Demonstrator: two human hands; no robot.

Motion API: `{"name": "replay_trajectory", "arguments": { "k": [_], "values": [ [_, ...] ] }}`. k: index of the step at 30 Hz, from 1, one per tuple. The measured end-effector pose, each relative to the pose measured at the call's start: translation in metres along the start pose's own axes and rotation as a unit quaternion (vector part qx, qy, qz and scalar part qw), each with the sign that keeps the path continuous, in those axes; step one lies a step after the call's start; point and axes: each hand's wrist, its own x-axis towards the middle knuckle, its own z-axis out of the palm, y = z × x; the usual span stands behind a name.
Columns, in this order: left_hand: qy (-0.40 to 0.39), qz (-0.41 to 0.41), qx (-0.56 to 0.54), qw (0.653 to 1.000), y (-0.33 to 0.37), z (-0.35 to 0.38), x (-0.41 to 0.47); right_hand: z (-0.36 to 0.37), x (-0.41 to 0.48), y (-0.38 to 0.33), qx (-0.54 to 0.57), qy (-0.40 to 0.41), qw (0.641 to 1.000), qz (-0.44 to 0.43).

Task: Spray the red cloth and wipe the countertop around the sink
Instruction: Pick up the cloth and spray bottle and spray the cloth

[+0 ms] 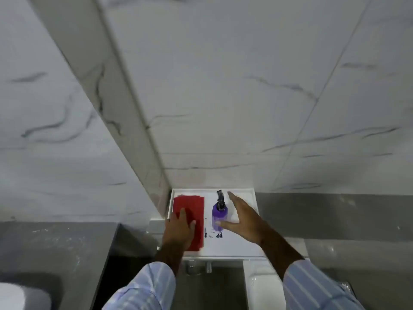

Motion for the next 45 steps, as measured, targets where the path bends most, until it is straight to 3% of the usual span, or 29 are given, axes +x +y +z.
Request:
{"name": "replay_trajectory", "arguments": {
  "k": [2, 8, 11, 13, 15, 16, 17, 19, 21, 22, 24, 26, 40, 45],
  "values": [
    [-0.037, -0.034, 0.038, 0.998, 0.001, 0.021, 0.009, 0.021, 0.015, 0.013, 0.046, 0.020, 0.999, -0.001],
    [0.001, -0.071, 0.111, 0.991, 0.011, 0.051, 0.033, 0.058, 0.035, 0.023, 0.165, 0.092, 0.982, 0.013],
    [-0.016, -0.079, 0.139, 0.987, 0.016, 0.047, 0.041, 0.058, 0.045, 0.025, 0.216, 0.104, 0.970, 0.033],
    [-0.027, -0.064, 0.103, 0.992, 0.010, 0.041, 0.050, 0.053, 0.048, 0.021, 0.259, 0.119, 0.957, 0.053],
    [-0.015, -0.054, -0.067, 0.996, 0.004, 0.030, 0.062, 0.041, 0.049, 0.015, 0.292, 0.157, 0.941, 0.064],
    [-0.016, -0.065, -0.201, 0.977, 0.003, 0.020, 0.064, 0.034, 0.049, 0.012, 0.306, 0.178, 0.933, 0.060],
    [-0.031, -0.078, -0.345, 0.935, 0.005, 0.009, 0.061, 0.025, 0.049, 0.008, 0.319, 0.190, 0.927, 0.047],
    [-0.105, -0.099, -0.582, 0.800, 0.011, -0.009, 0.052, 0.008, 0.048, -0.001, 0.336, 0.173, 0.926, 0.020],
    [-0.177, -0.118, -0.724, 0.656, 0.016, -0.025, 0.041, -0.009, 0.046, -0.012, 0.301, 0.124, 0.945, 0.012],
    [-0.199, -0.119, -0.765, 0.600, 0.019, -0.033, 0.036, -0.016, 0.044, -0.019, 0.276, 0.107, 0.955, 0.014],
    [-0.212, -0.114, -0.806, 0.541, 0.023, -0.040, 0.029, -0.025, 0.040, -0.028, 0.248, 0.095, 0.963, 0.046],
    [-0.212, -0.116, -0.821, 0.517, 0.027, -0.043, 0.023, -0.030, 0.035, -0.029, 0.242, 0.098, 0.963, 0.070],
    [-0.178, -0.162, -0.794, 0.558, 0.013, -0.030, 0.013, 0.008, 0.037, -0.011, 0.213, 0.240, 0.947, -0.032],
    [-0.184, -0.159, -0.790, 0.563, 0.011, -0.021, 0.015, 0.024, 0.034, 0.011, 0.205, 0.201, 0.958, -0.018]
  ]
}}
